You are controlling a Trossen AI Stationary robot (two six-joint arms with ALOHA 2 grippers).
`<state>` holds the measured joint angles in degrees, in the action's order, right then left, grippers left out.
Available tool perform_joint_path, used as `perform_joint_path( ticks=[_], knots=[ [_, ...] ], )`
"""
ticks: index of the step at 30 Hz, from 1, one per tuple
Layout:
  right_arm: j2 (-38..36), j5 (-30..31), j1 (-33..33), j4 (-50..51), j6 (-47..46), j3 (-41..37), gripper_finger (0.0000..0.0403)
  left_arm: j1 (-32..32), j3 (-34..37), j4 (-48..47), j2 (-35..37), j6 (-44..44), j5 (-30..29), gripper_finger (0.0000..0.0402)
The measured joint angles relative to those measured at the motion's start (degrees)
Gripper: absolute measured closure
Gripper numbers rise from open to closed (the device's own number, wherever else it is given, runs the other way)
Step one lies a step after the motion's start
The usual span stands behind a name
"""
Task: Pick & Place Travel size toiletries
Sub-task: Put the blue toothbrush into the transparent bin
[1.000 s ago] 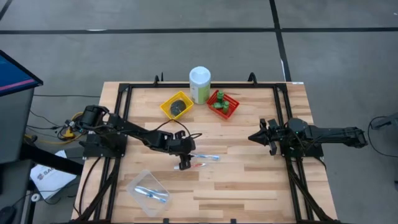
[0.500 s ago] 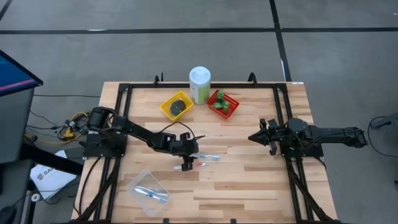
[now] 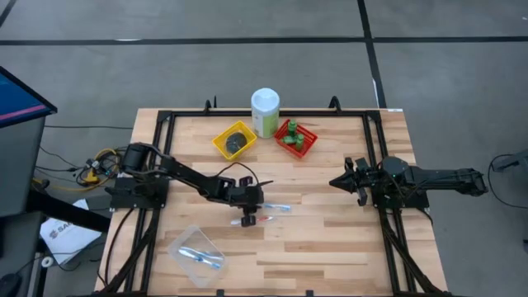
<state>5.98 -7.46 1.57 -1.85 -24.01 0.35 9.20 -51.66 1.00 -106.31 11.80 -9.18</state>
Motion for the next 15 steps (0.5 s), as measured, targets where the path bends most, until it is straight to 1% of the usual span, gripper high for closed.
perform_joint_path(
  ticks=[3, 5, 7, 10, 12, 15],
  knots=[
    [0.0, 0.0, 0.0, 0.0, 0.0, 0.0, 0.0396, -0.8, 0.1, -0.9, 0.8, 0.0, -0.3, 0.0365],
    [0.0, 0.0, 0.0, 0.0, 0.0, 0.0, 0.0396, -1.3, 0.1, -0.6, 1.0, 0.1, 0.8, 0.0386],
    [0.0, 0.0, 0.0, 0.0, 0.0, 0.0, 0.0396, -1.6, 0.1, -0.8, 1.0, 0.7, 2.2, 0.0386],
    [0.0, 0.0, 0.0, 0.0, 0.0, 0.0, 0.0396, -1.5, 0.1, -0.8, 1.2, 0.9, 2.2, 0.0378],
    [0.0, 0.0, 0.0, 0.0, 0.0, 0.0, 0.0396, -0.9, 0.2, -1.6, 2.7, 0.9, 2.3, 0.0380],
    [0.0, 0.0, 0.0, 0.0, 0.2, 0.0, 0.0396, 0.0, 0.1, -3.3, 6.8, 0.7, 2.7, 0.0388]
  ],
)
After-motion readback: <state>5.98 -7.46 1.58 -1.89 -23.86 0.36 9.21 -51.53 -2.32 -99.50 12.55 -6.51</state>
